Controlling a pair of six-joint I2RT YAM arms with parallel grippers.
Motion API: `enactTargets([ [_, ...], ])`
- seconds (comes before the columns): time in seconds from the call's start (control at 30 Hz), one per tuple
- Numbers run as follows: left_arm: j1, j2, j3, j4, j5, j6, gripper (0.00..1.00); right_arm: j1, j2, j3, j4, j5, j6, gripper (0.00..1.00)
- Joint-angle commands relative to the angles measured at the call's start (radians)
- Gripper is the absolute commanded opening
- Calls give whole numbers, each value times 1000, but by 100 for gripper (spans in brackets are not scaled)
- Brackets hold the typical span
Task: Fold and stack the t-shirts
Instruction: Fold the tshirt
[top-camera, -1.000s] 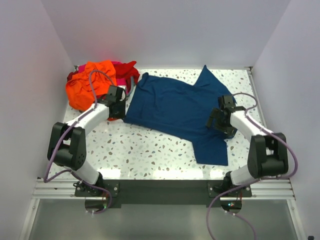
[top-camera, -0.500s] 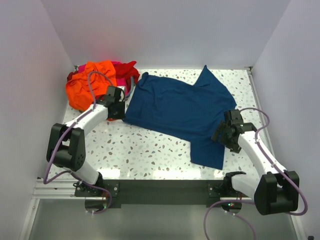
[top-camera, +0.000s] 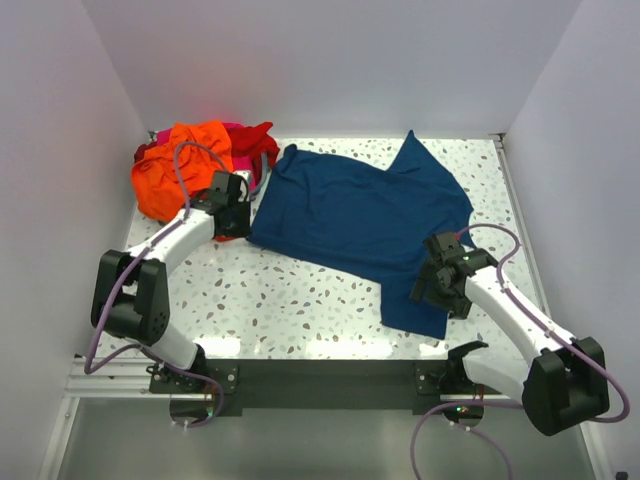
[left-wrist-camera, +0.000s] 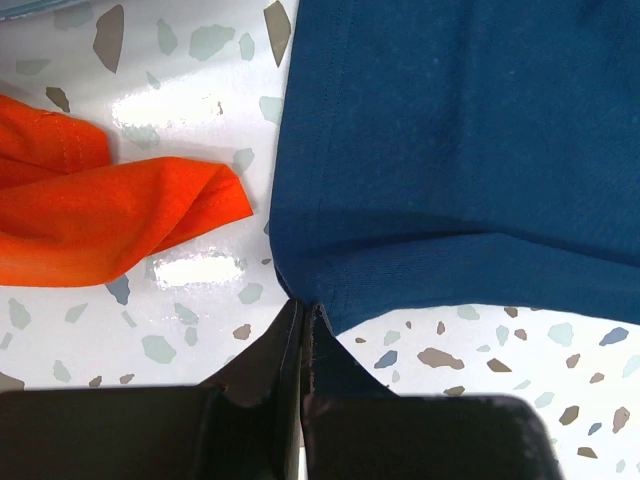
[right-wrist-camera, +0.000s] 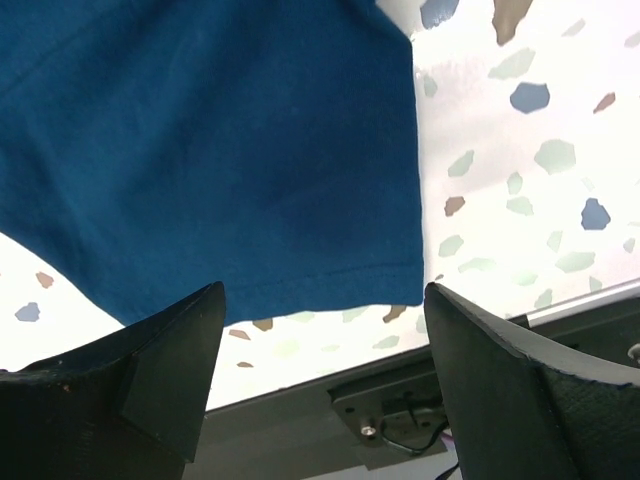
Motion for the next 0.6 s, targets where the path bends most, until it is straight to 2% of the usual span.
enactTargets([
  [0.0,5,-42,-7,31,20,5,0,20,19,-2,-52,35,45,83],
  [0.13,5,-53,-9,31,20,5,0,69,63,-16,-64,29,76,82],
  [0.4,5,-51,-9,34,52,3,0,74,-2,-132,-20,-14,143,78],
  [0.57,5,-53,-7,33,55,3,0,80,1,-146,-6,-27,156,77],
])
